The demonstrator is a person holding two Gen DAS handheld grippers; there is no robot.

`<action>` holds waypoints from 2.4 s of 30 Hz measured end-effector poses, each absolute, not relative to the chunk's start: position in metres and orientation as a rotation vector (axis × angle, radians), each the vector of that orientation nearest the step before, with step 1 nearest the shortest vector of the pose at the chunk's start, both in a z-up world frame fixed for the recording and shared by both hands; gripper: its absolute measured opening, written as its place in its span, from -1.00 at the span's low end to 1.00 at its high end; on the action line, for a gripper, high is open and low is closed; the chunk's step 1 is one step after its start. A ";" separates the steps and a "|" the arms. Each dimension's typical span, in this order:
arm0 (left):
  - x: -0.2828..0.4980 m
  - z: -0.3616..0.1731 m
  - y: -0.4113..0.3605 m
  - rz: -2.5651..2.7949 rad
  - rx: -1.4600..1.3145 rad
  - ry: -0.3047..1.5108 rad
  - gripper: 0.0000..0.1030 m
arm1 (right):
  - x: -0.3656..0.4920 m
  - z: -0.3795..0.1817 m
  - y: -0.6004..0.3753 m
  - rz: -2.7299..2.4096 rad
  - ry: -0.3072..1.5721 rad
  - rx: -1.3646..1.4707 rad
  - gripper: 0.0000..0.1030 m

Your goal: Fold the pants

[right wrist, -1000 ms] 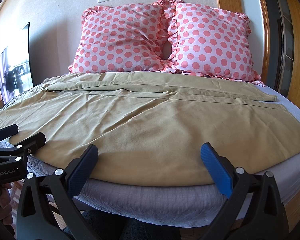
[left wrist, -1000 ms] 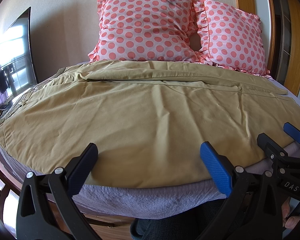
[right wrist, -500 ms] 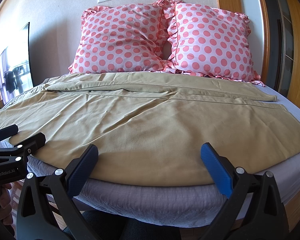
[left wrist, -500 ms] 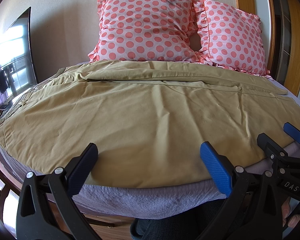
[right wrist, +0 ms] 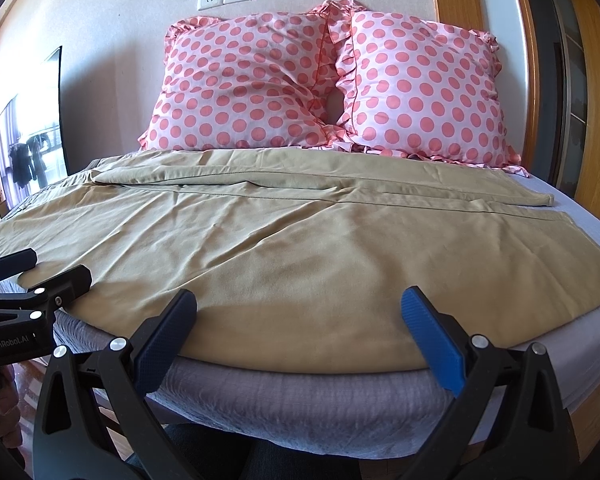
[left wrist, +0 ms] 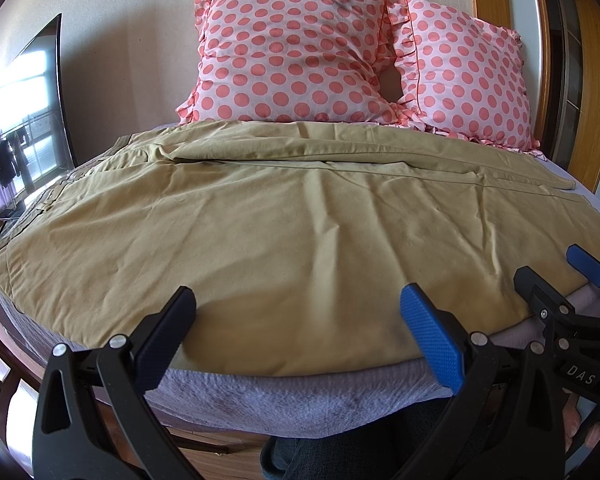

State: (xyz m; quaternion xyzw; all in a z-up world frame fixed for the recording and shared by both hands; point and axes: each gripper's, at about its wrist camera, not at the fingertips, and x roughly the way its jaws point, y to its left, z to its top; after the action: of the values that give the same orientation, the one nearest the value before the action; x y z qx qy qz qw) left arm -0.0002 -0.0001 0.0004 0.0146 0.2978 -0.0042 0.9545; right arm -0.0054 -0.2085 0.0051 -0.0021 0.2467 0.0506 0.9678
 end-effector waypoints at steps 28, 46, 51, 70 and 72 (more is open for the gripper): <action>0.031 0.037 0.032 -0.203 -0.135 0.482 0.97 | 0.360 0.020 -0.507 -0.767 0.878 0.521 0.34; 0.021 0.037 0.055 -0.176 -0.252 0.491 0.96 | 0.148 0.049 -0.509 -0.271 0.448 0.850 -0.92; 0.019 0.049 0.062 -0.230 -0.307 0.420 0.96 | 0.050 0.030 -0.500 -0.242 0.489 0.887 -0.92; 0.083 0.080 0.120 -0.167 -0.430 0.571 0.96 | 0.035 0.013 -0.520 -0.151 0.411 0.941 -0.97; 0.105 0.086 0.135 -0.123 -0.462 0.590 0.96 | 0.018 0.029 -0.519 -0.138 0.329 0.886 -0.97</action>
State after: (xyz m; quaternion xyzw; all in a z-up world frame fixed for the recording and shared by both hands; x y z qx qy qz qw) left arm 0.1051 0.1352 0.0865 -0.2257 0.2880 -0.0601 0.9287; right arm 0.0183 -0.5191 0.0286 0.4265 0.1582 -0.0665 0.8881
